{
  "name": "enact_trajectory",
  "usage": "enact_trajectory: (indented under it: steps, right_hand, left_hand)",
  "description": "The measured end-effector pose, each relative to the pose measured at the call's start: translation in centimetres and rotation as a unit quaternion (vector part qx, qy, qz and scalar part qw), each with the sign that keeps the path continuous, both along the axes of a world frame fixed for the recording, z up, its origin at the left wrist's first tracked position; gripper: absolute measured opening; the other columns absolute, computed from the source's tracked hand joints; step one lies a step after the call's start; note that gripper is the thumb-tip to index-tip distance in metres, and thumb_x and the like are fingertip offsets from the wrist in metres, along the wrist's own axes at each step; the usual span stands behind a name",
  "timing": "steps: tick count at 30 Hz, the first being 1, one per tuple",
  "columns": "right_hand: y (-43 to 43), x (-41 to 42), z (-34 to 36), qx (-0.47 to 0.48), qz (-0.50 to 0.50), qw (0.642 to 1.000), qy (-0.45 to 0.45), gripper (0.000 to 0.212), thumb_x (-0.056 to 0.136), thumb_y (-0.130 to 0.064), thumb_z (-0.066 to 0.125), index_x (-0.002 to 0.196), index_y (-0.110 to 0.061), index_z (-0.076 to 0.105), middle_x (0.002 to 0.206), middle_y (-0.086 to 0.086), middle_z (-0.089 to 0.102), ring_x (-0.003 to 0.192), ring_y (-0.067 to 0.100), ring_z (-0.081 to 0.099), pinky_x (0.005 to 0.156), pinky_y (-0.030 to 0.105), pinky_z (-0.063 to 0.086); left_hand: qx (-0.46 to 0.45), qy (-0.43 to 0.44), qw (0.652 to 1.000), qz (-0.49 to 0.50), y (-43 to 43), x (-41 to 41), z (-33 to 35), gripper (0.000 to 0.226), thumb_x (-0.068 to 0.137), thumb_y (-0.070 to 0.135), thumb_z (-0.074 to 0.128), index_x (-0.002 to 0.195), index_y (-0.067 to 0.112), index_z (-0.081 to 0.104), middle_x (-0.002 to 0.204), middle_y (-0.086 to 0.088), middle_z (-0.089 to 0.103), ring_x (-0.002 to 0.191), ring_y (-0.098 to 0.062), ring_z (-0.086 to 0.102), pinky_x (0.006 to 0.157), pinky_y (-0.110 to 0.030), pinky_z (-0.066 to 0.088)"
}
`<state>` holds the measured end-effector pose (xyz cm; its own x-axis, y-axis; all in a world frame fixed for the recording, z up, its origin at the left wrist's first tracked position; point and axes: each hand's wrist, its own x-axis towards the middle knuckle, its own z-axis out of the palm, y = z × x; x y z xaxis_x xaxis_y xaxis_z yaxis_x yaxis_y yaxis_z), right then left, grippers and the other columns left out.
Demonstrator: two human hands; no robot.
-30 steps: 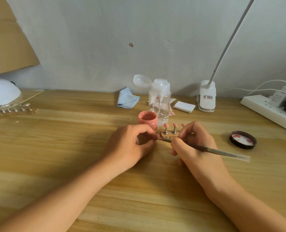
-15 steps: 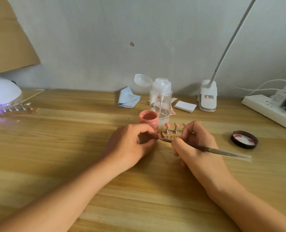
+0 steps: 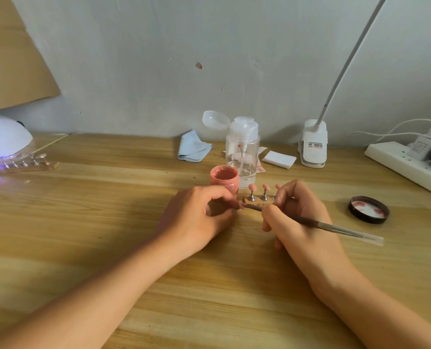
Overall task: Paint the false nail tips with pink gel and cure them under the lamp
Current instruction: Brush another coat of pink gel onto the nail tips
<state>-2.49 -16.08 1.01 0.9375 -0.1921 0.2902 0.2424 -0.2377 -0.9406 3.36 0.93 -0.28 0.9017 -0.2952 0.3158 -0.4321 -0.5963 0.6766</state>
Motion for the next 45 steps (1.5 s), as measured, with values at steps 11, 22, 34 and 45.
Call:
enact_trajectory:
  steps: [11, 22, 34, 45]
  right_hand:
    - [-0.07, 0.04, -0.10, 0.001, 0.012, 1.000, -0.004, 0.016, 0.085, -0.007, 0.063, 0.085, -0.006, 0.047, 0.083, 0.028, 0.061, 0.062, 0.023, 0.044, 0.059, 0.040, 0.039]
    - [-0.03, -0.07, 0.02, -0.004, -0.002, 1.000, -0.007, 0.014, 0.083, -0.008, 0.063, 0.083, -0.010, 0.049, 0.080, 0.027, 0.061, 0.061, 0.025, 0.045, 0.060, 0.043, 0.040]
    - [0.12, -0.04, -0.01, -0.007, 0.007, 1.000, 0.003, 0.016, 0.084, -0.011, 0.064, 0.082, -0.012, 0.048, 0.079, 0.026, 0.062, 0.060, 0.024, 0.044, 0.061, 0.045, 0.041]
    - [-0.01, 0.21, -0.35, 0.032, 0.009, 0.999, 0.001, 0.014, 0.089, -0.007, 0.061, 0.083, -0.009, 0.048, 0.065, 0.006, 0.068, 0.052, 0.004, 0.055, 0.056, 0.031, 0.041]
  left_hand:
    - [0.010, -0.015, 1.000, -0.003, -0.14, -0.24, 0.35, 0.024, 0.081, 0.030, 0.076, 0.071, 0.048, 0.065, 0.042, 0.021, 0.048, 0.039, -0.003, 0.039, 0.044, -0.019, 0.030]
    - [0.016, -0.021, 1.000, -0.010, -0.33, -0.43, 0.61, 0.024, 0.082, 0.026, 0.077, 0.073, 0.046, 0.065, 0.048, 0.034, 0.050, 0.040, 0.001, 0.041, 0.044, -0.013, 0.029]
    - [0.012, -0.023, 1.000, -0.009, -0.20, -0.11, 0.31, 0.027, 0.079, 0.030, 0.078, 0.070, 0.050, 0.063, 0.057, 0.032, 0.055, 0.043, -0.001, 0.043, 0.046, -0.017, 0.031]
    - [0.015, -0.033, 0.999, -0.009, -0.15, -0.02, 0.07, 0.021, 0.080, 0.030, 0.078, 0.074, 0.047, 0.066, 0.055, 0.034, 0.053, 0.047, 0.003, 0.046, 0.048, -0.014, 0.033]
